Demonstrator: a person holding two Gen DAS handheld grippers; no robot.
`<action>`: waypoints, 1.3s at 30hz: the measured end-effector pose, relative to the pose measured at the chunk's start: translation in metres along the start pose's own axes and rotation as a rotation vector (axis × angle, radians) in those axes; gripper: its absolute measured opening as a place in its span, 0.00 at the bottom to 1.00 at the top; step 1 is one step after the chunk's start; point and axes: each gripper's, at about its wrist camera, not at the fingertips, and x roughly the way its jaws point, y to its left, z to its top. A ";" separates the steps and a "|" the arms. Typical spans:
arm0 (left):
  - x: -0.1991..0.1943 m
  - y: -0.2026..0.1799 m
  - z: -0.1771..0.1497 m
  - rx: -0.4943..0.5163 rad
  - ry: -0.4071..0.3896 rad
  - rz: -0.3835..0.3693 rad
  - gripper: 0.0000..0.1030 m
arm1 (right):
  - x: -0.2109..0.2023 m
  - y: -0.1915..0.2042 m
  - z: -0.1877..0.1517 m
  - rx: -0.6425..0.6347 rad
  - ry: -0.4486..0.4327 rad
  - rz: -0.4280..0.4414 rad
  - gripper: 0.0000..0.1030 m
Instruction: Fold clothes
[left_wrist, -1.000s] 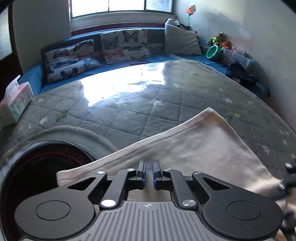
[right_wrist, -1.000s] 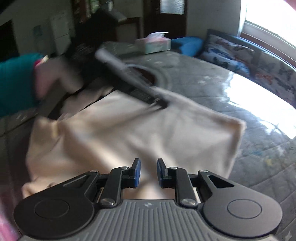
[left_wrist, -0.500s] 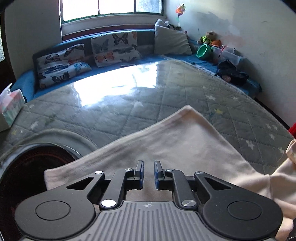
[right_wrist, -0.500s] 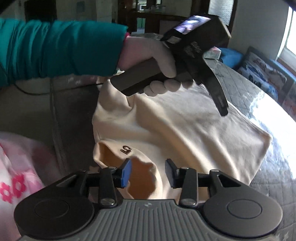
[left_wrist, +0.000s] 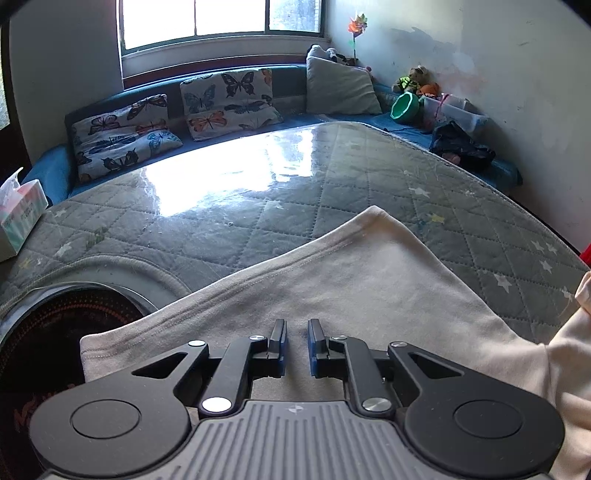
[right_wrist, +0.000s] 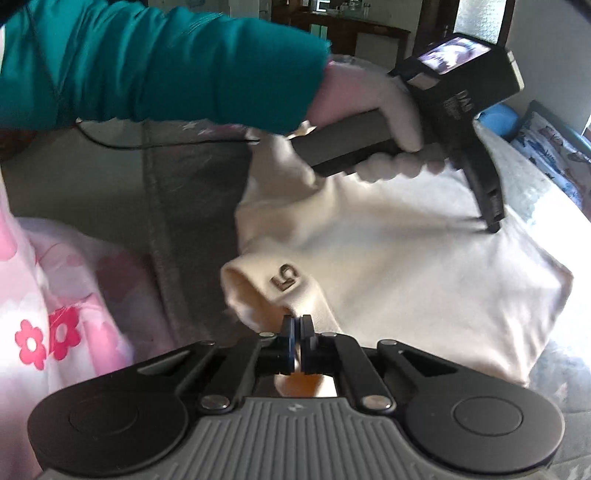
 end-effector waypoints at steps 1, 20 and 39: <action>0.000 0.000 0.000 -0.004 -0.002 0.001 0.13 | 0.001 0.002 -0.001 0.006 0.000 0.006 0.02; -0.078 -0.054 -0.048 0.059 -0.114 -0.125 0.16 | -0.083 -0.069 -0.090 0.585 -0.118 -0.452 0.20; -0.105 -0.153 -0.106 0.191 -0.100 -0.346 0.25 | -0.090 -0.114 -0.136 0.701 -0.087 -0.766 0.03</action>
